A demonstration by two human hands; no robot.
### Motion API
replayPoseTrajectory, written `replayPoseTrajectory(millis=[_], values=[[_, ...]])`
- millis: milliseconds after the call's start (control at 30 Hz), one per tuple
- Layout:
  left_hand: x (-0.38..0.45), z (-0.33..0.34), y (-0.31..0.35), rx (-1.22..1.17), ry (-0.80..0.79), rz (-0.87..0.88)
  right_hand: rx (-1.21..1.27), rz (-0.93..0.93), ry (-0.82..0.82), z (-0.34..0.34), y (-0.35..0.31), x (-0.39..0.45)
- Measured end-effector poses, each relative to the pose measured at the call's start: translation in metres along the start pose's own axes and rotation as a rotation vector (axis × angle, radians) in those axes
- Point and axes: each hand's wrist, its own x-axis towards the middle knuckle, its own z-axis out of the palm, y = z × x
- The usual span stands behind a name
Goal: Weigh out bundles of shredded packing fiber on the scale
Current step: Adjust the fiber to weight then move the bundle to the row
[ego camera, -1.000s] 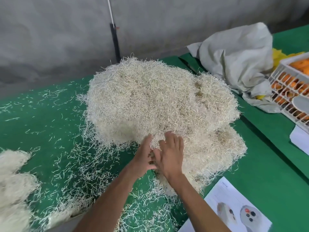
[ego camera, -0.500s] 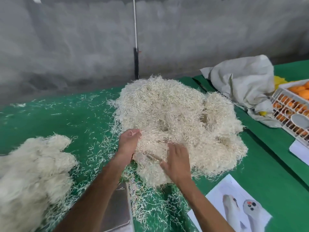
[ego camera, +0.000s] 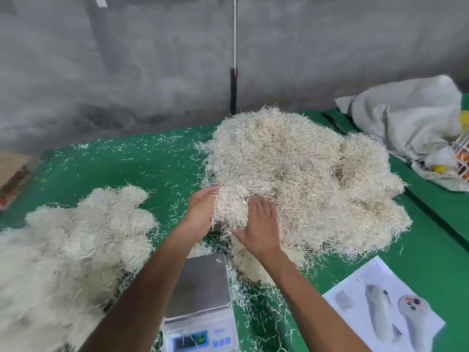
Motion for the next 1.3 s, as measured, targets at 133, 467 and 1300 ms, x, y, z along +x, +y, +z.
replayPoseTrajectory(millis=[133, 467, 1300], values=[[-0.001, -0.034, 0.008, 0.006, 0.038, -0.024, -0.025, -0.002, -0.028, 0.004, -0.006, 0.006], [0.007, -0.117, -0.012, 0.152, 0.175, 0.236, -0.072, 0.024, 0.034, -0.004, -0.005, 0.020], [0.054, -0.133, -0.044, 1.145, 0.257, 0.311, -0.044, 0.123, 0.026, -0.013, 0.051, 0.015]])
